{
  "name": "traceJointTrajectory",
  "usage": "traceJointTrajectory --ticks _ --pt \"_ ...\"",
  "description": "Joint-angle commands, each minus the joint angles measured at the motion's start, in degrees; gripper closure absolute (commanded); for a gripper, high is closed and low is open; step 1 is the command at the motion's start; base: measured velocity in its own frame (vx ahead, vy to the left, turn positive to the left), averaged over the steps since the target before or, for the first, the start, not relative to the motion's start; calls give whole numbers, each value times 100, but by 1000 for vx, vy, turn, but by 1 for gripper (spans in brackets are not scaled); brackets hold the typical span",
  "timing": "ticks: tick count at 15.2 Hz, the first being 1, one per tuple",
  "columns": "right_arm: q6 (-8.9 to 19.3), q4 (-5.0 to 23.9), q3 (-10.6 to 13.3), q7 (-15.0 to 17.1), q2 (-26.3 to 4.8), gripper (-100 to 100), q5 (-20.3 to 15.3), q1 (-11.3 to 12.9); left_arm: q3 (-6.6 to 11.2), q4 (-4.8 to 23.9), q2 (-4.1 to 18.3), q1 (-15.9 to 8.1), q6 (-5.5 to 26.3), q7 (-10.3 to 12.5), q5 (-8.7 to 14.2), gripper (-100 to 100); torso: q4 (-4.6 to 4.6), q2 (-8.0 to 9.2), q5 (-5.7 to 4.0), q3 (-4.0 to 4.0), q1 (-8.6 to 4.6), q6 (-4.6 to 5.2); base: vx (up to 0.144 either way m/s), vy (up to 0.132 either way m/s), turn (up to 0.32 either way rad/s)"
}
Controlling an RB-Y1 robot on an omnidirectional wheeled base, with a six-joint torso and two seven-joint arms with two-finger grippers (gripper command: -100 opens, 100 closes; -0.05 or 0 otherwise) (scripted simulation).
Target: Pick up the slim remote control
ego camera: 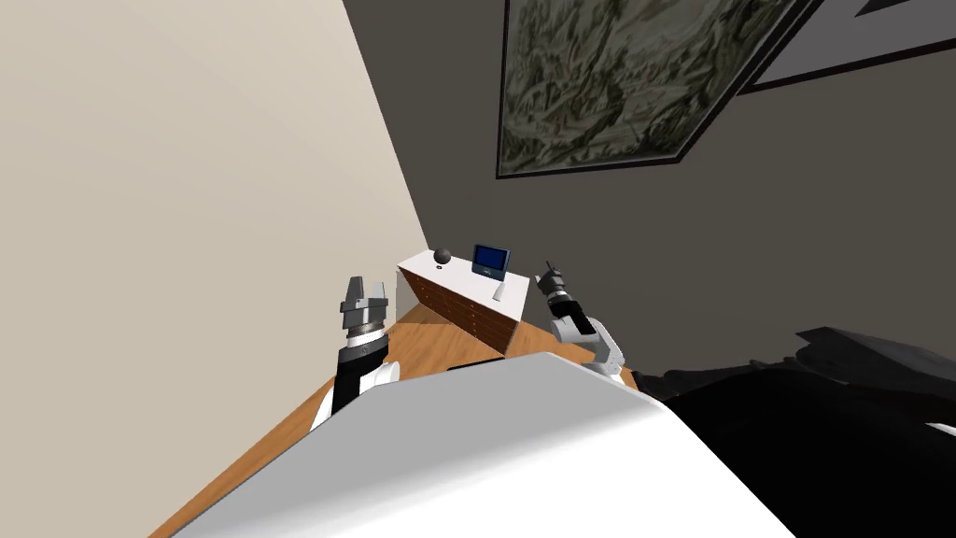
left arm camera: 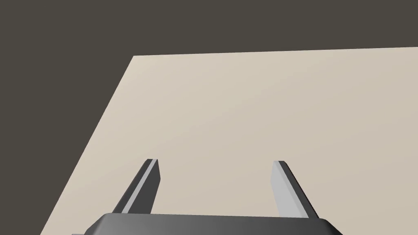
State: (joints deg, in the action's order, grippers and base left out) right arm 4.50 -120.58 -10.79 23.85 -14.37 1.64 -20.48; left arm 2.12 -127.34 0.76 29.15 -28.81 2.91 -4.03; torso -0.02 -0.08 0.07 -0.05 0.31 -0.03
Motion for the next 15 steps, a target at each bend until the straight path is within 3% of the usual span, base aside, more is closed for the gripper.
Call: traceJointTrajectory --ticks 1,2,4,5,6,8,9,11,12,15 --pt "130 108 -59 231 -43 -100 33 23 0 0 0 0 0 0 0 0 0 0 0 0 0 0 18 59 49" --pt "382 289 -221 388 -138 -100 113 120 0 0 0 0 0 0 0 0 0 2 0 1 -3 3 16 73 137" --pt "450 289 -221 591 -138 -100 113 120 0 0 0 0 0 0 0 0 0 2 0 1 -1 1 20 61 98" --pt "660 477 -383 721 -232 -100 195 220 0 0 0 0 0 0 0 0 1 4 0 2 -6 3 26 71 149" --pt "779 477 -383 849 -232 -100 195 220 0 0 0 0 0 0 0 0 1 2 0 1 -3 0 32 70 155" --pt "779 477 -383 962 -232 -100 195 220 0 0 0 0 0 0 0 0 0 1 -1 0 -7 3 19 34 22" --pt "1054 673 -543 1172 -327 -100 280 322 1 0 0 1 0 0 0 0 1 5 -2 2 -14 5 22 45 132" --pt "1116 673 -543 1342 -327 -100 280 322 0 0 0 0 0 0 0 0 0 2 -2 1 -10 1 21 47 112" --pt "1370 877 -700 1503 -421 -100 366 427 1 0 0 0 0 0 0 0 1 4 -2 2 -12 3 33 60 152" --pt "1458 877 -700 1729 -421 -100 366 427 1 0 0 1 0 0 0 0 0 0 -1 0 -9 4 28 42 75"
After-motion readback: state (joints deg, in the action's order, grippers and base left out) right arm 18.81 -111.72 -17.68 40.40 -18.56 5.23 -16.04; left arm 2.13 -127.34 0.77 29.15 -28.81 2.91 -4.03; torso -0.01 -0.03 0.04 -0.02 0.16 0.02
